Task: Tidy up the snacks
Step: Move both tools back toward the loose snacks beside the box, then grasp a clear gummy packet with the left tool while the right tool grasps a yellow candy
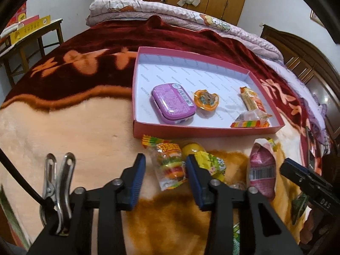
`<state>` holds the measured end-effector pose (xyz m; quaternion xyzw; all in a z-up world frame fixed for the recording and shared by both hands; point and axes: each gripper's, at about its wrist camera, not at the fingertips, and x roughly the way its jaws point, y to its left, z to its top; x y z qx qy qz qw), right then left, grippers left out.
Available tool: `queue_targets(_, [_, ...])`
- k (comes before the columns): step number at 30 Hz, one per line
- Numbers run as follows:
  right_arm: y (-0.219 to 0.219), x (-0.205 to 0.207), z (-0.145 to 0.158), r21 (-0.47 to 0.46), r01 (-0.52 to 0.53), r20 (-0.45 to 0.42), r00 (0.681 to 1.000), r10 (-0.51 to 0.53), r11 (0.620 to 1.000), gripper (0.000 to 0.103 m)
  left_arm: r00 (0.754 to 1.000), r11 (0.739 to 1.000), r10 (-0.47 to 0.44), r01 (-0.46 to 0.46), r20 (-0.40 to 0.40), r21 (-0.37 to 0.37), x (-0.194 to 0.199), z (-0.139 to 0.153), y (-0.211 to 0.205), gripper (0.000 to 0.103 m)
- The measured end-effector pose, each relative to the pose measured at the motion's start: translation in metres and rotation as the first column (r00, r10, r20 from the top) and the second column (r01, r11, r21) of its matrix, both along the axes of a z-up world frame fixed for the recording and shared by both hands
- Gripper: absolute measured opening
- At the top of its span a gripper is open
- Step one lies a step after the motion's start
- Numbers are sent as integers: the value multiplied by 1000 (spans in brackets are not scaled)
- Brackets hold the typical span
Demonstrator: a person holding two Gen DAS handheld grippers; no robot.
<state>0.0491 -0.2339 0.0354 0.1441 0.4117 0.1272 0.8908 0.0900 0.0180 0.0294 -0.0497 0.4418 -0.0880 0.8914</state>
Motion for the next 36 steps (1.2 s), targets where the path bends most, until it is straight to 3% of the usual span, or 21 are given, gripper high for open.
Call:
queue_targets(20, [11, 38, -9, -82, 21, -8, 1000, -21, 996, 54, 1000, 999, -8, 9, 17, -36, -2, -3, 4, 37])
queue_targets(36, [8, 34, -14, -92, 52, 13, 999, -51, 994, 35, 1000, 999, -16, 17, 24, -40, -3, -2, 5, 34])
